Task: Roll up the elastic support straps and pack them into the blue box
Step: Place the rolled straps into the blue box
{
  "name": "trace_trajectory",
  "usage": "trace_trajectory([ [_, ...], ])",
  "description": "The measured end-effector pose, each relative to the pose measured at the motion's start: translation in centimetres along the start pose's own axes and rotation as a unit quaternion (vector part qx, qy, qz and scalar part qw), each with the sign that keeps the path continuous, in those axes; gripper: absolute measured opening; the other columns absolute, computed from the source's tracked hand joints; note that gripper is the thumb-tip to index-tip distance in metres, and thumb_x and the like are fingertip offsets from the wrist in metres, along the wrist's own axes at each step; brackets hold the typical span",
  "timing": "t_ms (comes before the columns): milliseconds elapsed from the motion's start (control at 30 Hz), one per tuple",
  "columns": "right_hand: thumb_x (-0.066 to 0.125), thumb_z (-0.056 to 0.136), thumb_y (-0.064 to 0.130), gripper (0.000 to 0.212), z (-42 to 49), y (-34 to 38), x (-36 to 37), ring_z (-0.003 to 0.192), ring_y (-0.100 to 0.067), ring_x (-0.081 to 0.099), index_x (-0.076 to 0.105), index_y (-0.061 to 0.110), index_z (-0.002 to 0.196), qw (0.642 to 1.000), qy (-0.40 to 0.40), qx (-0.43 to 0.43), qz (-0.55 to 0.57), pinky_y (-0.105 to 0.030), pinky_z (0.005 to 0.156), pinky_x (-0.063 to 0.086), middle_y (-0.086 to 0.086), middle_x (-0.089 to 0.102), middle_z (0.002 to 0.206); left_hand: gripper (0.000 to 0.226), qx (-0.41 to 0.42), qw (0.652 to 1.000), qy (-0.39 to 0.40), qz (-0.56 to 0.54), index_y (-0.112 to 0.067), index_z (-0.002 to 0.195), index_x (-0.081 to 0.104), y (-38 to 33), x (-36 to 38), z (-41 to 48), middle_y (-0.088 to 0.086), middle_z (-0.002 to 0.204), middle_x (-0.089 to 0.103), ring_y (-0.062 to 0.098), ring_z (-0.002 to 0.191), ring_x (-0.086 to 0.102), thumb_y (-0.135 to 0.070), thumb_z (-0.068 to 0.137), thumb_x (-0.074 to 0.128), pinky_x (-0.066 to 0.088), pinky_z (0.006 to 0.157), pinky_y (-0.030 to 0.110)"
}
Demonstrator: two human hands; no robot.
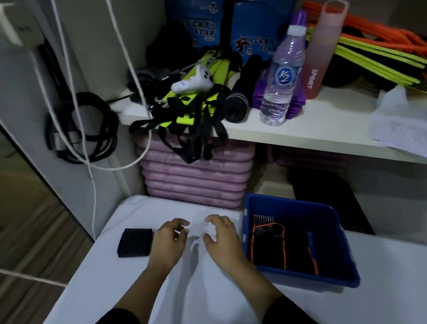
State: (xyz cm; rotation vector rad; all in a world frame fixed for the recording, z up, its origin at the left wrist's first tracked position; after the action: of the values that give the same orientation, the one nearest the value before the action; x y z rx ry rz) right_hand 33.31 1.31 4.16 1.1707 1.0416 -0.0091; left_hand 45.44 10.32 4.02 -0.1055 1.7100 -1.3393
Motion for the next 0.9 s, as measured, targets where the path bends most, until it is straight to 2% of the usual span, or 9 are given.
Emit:
trace_trajectory([
  [67, 0.056, 0.090, 0.027, 0.036, 0.7, 0.2, 3.4, 0.121, -0.024, 0.046, 0.047, 0.022, 0.125, 0.997, 0.068, 0.041, 0.000, -0.041, 0.102, 0.041, -0.005, 0.049, 0.127, 0.017, -0.020, 0.999, -0.023, 0.030, -0.016, 0.102, 0.066, 2.7, -2.1, 0.4, 0.003, 0.093, 0.066, 0.010, 0.075, 0.059, -0.012, 0.088, 0.058, 0.047, 0.072, 0.021],
  [200, 0.054, 0.091, 0.040, 0.051, 1.6, 0.6, 9.5, 0.126, -0.025, 0.045, 0.037, 0.022, 0.135, 0.980, 0.162, 0.113, 0.023, -0.040, 0.106, 0.039, -0.008, 0.045, 0.138, 0.026, -0.065, 0.990, -0.080, 0.098, -0.011, 0.108, 0.066, 8.8, -5.8, 1.2, 0.016, 0.105, 0.063, 0.031, 0.098, 0.055, -0.006, 0.082, 0.062, 0.041, 0.086, 0.030],
  [300, 0.054, 0.090, 0.043, 0.064, 2.3, 1.4, 13.2, 0.132, -0.025, 0.041, 0.025, 0.024, 0.144, 0.972, 0.189, 0.135, 0.037, -0.041, 0.109, 0.036, -0.009, 0.040, 0.145, 0.042, -0.126, 0.983, -0.057, 0.120, -0.015, 0.125, 0.055, 12.5, -7.1, 1.6, 0.023, 0.112, 0.058, 0.038, 0.107, 0.050, -0.012, 0.084, 0.062, 0.039, 0.095, 0.041],
  [433, 0.057, 0.091, 0.032, 0.073, 3.2, 3.2, 16.3, 0.135, -0.022, 0.038, 0.014, 0.027, 0.149, 0.976, 0.183, 0.102, 0.057, -0.032, 0.112, 0.031, -0.003, 0.036, 0.149, 0.058, -0.131, 0.981, 0.027, 0.138, -0.023, 0.144, 0.028, 14.8, -7.0, 2.4, 0.017, 0.118, 0.057, 0.035, 0.112, 0.050, -0.026, 0.091, 0.052, 0.035, 0.099, 0.040],
  [500, 0.057, 0.091, 0.031, 0.074, 3.6, 3.8, 17.5, 0.134, -0.021, 0.040, 0.012, 0.029, 0.149, 0.976, 0.183, 0.094, 0.066, -0.033, 0.112, 0.031, -0.002, 0.038, 0.148, 0.059, -0.119, 0.982, 0.054, 0.139, -0.024, 0.146, 0.023, 15.3, -6.7, 2.7, 0.011, 0.125, 0.056, 0.031, 0.115, 0.050, -0.036, 0.092, 0.044, 0.031, 0.100, 0.035],
  [567, 0.056, 0.091, 0.030, 0.072, 3.9, 4.1, 18.6, 0.133, -0.021, 0.041, 0.012, 0.032, 0.149, 0.975, 0.181, 0.102, 0.078, -0.036, 0.112, 0.032, -0.001, 0.038, 0.149, 0.068, -0.110, 0.977, 0.071, 0.167, -0.026, 0.146, 0.021, 15.6, -6.2, 2.7, 0.008, 0.129, 0.053, 0.029, 0.116, 0.048, -0.053, 0.084, 0.030, 0.028, 0.098, 0.032],
  [600, 0.055, 0.091, 0.028, 0.071, 4.0, 4.3, 19.2, 0.133, -0.021, 0.041, 0.013, 0.032, 0.149, 0.975, 0.178, 0.108, 0.080, -0.037, 0.112, 0.031, 0.000, 0.037, 0.150, 0.069, -0.110, 0.974, 0.073, 0.183, -0.029, 0.146, 0.021, 15.8, -6.0, 2.7, 0.008, 0.130, 0.052, 0.030, 0.116, 0.046, -0.053, 0.083, 0.030, 0.029, 0.097, 0.032],
  [733, 0.053, 0.091, 0.021, 0.067, 4.4, 4.8, 20.4, 0.134, -0.019, 0.038, 0.019, 0.024, 0.148, 0.976, 0.153, 0.135, 0.081, -0.036, 0.113, 0.029, -0.001, 0.035, 0.150, 0.057, -0.133, 0.972, 0.057, 0.187, -0.032, 0.144, 0.025, 15.8, -5.4, 2.9, 0.013, 0.122, 0.050, 0.032, 0.114, 0.042, -0.031, 0.091, 0.047, 0.033, 0.095, 0.035],
  [900, 0.054, 0.085, 0.015, 0.064, 4.1, 4.3, 20.5, 0.121, -0.021, 0.051, 0.031, 0.030, 0.144, 0.967, 0.119, 0.189, 0.126, -0.036, 0.104, 0.043, -0.002, 0.051, 0.135, 0.055, -0.120, 0.985, 0.051, 0.109, -0.032, 0.136, 0.037, 15.8, -5.6, 2.5, 0.009, 0.114, 0.056, 0.029, 0.107, 0.046, -0.030, 0.086, 0.058, 0.032, 0.092, 0.032],
])
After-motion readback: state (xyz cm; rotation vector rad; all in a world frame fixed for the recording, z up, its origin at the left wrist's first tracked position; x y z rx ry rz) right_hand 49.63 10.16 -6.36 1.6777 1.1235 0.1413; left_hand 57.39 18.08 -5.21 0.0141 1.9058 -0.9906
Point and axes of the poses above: each hand's wrist, its own z-axis towards the middle knuckle, its own x-axis out of the palm, y = z × x, the point moved 1 cm from there along z, towards the middle knuckle
